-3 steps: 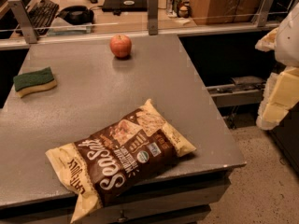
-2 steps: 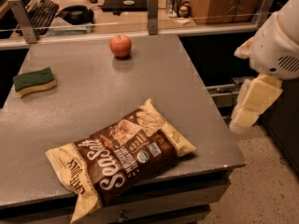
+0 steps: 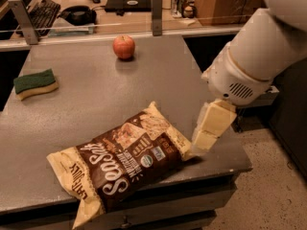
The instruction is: Move brown chip bag near apple
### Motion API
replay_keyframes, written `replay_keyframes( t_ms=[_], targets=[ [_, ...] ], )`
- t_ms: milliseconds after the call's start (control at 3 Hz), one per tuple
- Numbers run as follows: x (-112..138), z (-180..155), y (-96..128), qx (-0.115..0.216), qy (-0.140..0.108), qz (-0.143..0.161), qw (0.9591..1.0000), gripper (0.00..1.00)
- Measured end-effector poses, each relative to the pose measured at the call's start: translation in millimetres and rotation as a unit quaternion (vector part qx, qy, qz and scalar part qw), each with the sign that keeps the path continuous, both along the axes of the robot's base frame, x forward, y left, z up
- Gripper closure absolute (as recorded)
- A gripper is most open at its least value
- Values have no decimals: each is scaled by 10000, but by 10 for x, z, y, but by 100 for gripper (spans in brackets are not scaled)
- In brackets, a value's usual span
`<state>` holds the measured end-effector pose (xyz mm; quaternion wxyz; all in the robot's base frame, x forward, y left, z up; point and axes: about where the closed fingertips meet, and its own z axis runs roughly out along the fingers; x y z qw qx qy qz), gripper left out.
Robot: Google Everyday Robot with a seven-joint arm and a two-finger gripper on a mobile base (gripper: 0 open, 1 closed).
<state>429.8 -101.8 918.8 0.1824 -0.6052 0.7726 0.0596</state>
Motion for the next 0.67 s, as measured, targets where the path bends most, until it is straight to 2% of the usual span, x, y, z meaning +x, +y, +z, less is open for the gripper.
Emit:
replay_keyframes(
  t_ms=[333, 667],
  targets=[
    [-71, -208, 328, 204, 185, 101, 9996, 0],
    [-143, -428, 739, 517, 411, 296, 9974, 0]
  ],
)
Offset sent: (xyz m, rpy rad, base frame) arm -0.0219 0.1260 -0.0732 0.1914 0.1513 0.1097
